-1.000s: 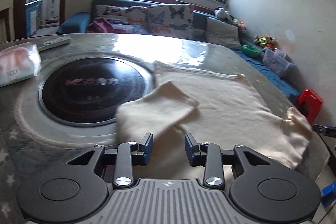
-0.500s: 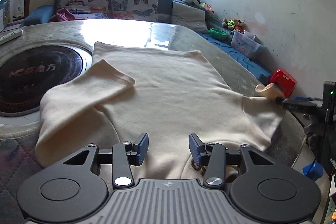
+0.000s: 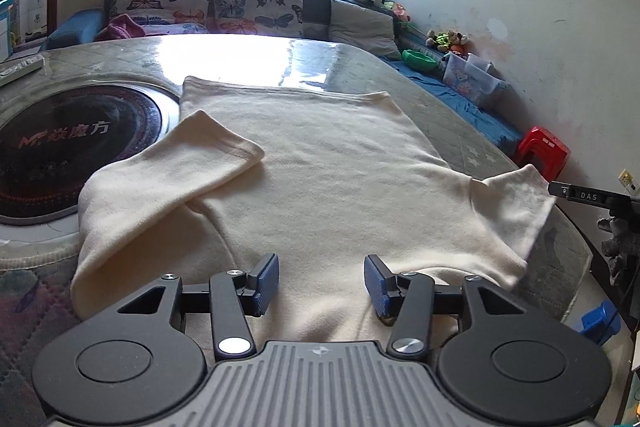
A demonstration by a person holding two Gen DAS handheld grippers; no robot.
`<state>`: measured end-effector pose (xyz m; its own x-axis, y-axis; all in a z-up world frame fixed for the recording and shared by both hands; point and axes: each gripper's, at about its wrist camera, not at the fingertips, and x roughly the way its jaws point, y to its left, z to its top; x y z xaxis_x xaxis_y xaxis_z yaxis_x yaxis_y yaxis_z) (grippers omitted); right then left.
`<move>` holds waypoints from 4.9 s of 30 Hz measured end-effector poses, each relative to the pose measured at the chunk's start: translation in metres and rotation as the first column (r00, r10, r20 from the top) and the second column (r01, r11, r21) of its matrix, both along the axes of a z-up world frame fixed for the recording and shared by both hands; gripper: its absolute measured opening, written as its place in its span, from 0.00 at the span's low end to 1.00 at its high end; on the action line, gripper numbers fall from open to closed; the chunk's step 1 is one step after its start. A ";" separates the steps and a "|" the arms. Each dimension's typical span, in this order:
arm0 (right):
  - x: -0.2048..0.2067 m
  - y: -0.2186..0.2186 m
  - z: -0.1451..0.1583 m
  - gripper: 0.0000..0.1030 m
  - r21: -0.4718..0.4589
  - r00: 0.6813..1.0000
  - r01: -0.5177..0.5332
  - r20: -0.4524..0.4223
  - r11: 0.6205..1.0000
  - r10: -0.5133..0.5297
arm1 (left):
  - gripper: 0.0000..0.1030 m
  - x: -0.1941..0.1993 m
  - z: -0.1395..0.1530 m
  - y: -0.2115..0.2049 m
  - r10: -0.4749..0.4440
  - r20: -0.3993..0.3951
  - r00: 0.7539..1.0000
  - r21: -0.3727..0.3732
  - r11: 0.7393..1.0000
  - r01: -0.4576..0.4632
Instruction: Fold clothes
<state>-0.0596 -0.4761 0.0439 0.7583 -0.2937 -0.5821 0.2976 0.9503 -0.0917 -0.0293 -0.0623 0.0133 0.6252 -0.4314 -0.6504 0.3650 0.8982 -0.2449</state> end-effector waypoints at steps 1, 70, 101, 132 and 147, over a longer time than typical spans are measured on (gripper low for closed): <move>0.003 0.005 0.000 0.84 0.010 1.000 -0.029 -0.002 1.000 0.029 | 0.49 0.000 0.000 0.002 0.008 -0.001 1.000 0.000 1.000 -0.008; 0.013 0.089 -0.024 1.00 0.113 0.968 -0.248 -0.017 0.962 0.251 | 0.02 0.051 0.027 0.059 0.274 0.232 0.933 -0.046 0.962 -0.271; 0.019 0.090 -0.022 1.00 0.116 0.967 -0.245 -0.042 0.963 0.251 | 0.11 -0.001 0.004 0.194 0.634 0.130 0.762 -0.003 0.769 -0.639; 0.013 0.098 -0.013 1.00 0.080 0.946 -0.316 -0.050 0.945 0.321 | 0.08 0.010 0.010 0.041 0.115 0.077 0.990 -0.083 0.991 -0.109; -0.009 0.180 0.000 1.00 -0.045 0.762 -0.647 -0.061 0.761 0.644 | 0.11 -0.015 -0.007 -0.023 -0.189 0.062 0.980 -0.013 0.982 0.190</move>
<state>-0.0684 -0.2964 0.0434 0.7578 0.2220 -0.6136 -0.3896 0.9083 -0.1526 -0.0447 -0.0855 0.0064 0.5684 -0.5576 -0.6049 0.5427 0.8068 -0.2337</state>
